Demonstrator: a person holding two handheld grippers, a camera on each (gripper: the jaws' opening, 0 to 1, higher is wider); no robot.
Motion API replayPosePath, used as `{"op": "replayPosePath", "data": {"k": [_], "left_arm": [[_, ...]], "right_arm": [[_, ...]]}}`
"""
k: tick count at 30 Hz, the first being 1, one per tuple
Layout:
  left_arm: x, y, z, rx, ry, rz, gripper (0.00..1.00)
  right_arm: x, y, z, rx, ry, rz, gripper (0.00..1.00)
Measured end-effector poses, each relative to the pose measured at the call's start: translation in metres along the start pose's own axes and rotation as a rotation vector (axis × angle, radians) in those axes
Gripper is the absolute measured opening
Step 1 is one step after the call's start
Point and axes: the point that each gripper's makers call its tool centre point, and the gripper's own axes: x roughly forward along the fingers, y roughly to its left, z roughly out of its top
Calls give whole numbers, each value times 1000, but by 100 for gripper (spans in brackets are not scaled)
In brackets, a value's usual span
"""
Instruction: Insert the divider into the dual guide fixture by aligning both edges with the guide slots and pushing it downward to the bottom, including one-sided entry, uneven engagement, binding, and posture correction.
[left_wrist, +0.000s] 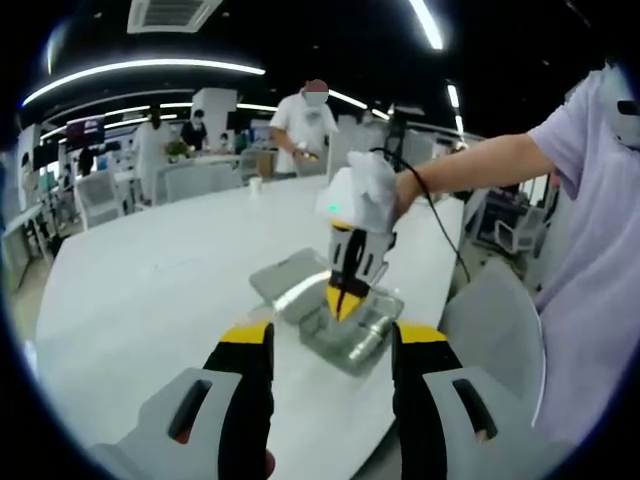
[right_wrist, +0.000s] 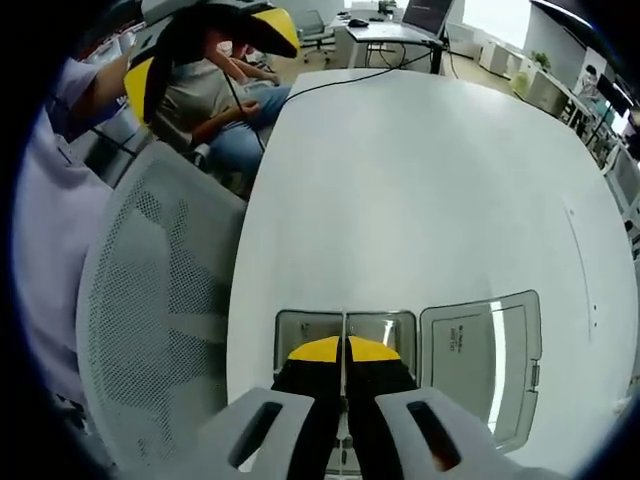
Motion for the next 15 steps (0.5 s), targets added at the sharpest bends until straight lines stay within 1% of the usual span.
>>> {"op": "replayPosePath", "data": {"k": [15], "left_arm": [[0,2,-1,-1,7,4,45]], "right_arm": [[6,0,-2,6,3,2,0]]}}
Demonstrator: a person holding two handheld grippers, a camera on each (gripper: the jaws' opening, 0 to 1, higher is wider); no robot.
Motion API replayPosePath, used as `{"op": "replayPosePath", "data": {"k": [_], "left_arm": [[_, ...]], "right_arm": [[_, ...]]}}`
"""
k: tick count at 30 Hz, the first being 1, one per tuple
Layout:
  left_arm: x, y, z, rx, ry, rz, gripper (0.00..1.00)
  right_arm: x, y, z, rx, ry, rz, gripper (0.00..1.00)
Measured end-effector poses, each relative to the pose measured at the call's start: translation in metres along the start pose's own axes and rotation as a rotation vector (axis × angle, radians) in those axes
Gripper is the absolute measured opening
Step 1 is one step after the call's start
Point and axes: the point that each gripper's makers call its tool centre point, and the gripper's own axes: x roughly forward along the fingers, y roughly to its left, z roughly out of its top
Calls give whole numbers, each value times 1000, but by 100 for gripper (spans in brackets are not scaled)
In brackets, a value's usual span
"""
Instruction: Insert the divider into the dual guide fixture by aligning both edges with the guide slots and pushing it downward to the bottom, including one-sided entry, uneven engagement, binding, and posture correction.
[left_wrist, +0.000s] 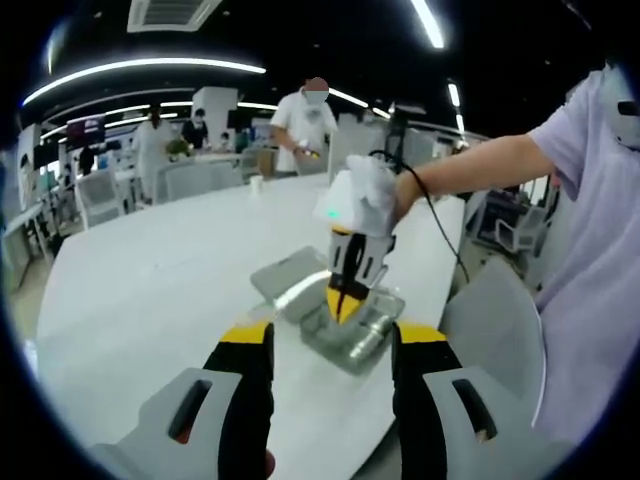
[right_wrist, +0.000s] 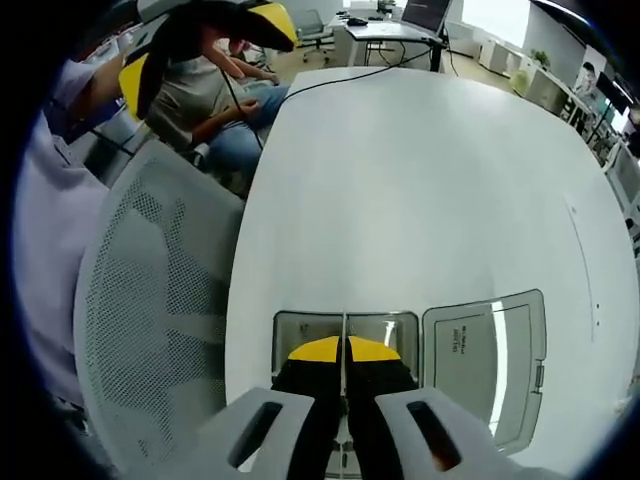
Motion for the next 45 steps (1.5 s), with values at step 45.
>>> {"op": "replayPosePath", "data": {"k": [45], "left_arm": [[3,2,0,-2,6,-2,44]], "right_arm": [[25,-2,-9,-5,48,-1,0]]}}
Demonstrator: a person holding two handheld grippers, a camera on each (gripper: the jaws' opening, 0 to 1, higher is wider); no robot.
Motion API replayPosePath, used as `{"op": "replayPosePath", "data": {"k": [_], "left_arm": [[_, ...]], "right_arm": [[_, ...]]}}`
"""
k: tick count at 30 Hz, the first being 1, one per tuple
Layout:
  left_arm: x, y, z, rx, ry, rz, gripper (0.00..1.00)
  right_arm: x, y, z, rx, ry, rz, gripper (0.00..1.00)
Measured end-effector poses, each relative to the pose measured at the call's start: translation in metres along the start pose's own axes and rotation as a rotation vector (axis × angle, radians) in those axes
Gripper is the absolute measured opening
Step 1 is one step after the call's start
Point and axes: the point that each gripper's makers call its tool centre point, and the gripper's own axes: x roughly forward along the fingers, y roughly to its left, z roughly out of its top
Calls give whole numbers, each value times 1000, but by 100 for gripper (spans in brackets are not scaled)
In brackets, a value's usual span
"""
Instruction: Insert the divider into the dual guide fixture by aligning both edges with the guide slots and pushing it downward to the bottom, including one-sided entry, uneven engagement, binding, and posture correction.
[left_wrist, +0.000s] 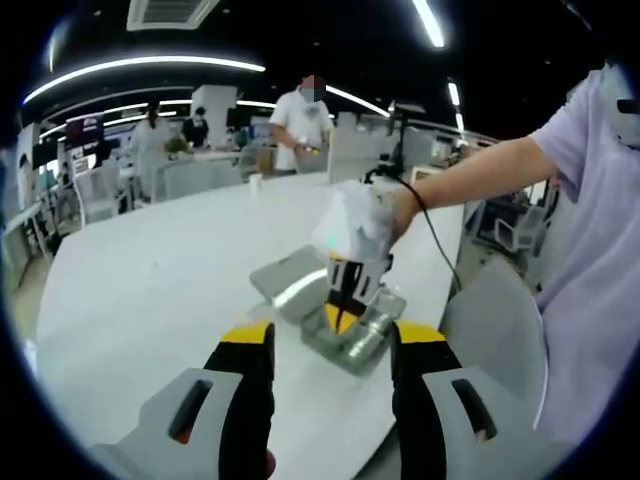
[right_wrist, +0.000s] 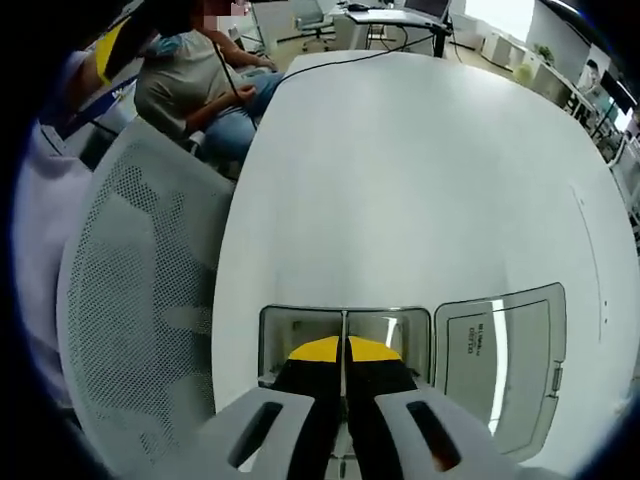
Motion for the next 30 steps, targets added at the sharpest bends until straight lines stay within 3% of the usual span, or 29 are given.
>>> {"op": "replayPosePath", "data": {"k": [30], "left_arm": [[3,2,-2,-8,-4,0,44]], "right_arm": [[10,0,-5,-3,26,-12,0]]}}
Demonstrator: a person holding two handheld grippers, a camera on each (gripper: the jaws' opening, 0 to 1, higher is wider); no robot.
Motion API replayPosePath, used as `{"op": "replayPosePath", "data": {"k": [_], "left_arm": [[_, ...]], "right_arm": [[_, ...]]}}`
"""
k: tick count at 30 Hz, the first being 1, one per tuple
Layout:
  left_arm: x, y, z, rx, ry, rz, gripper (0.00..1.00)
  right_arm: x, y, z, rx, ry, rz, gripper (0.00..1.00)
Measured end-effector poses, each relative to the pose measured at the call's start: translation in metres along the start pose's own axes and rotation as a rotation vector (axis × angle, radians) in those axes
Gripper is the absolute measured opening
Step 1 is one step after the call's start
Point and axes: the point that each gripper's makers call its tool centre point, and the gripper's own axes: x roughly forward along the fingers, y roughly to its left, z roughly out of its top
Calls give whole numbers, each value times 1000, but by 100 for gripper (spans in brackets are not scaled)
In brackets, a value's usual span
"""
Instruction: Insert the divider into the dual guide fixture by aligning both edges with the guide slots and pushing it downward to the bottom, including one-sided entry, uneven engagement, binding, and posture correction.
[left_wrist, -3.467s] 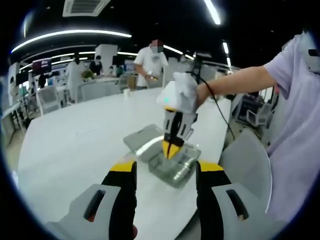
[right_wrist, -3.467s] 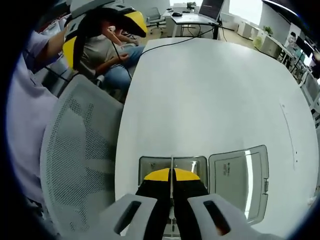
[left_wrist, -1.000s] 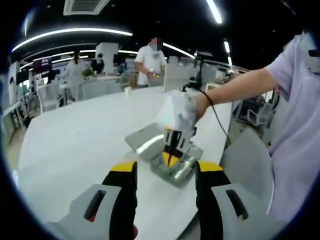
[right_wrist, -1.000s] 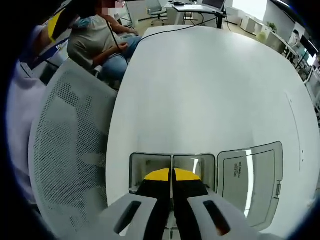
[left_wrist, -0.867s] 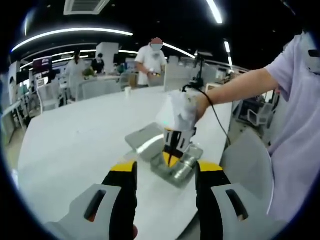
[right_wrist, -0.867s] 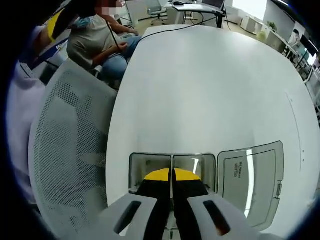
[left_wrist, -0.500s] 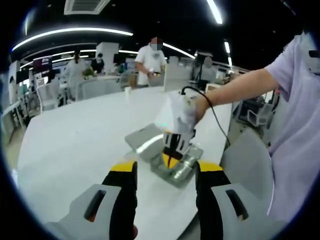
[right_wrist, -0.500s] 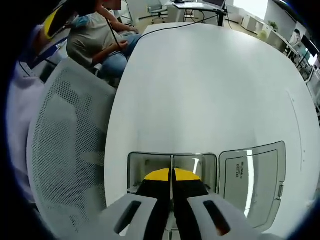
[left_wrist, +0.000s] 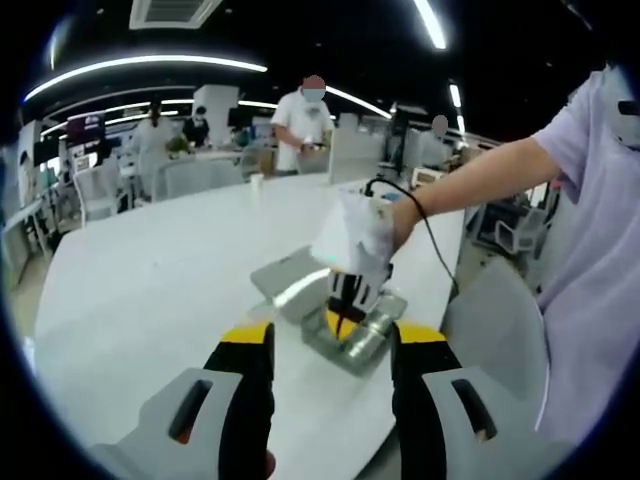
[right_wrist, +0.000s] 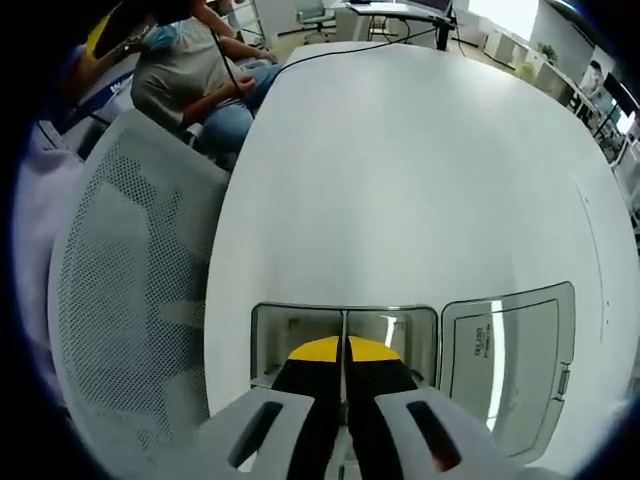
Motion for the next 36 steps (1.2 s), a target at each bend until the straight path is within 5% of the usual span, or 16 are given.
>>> {"op": "replayPosePath", "data": {"k": [10,19,36], "left_arm": [[-6,3,3,-6,-15,7,48],[-6,-3,5,-10,-14,-11,64],[-10,-9,8,10,-12,-20,72]], "right_arm": [[-1,0,-2,-15,13,-18,0],[-6,1,5,0,-25,-19,1],[-36,2,16,17,-122,-66,22]]}}
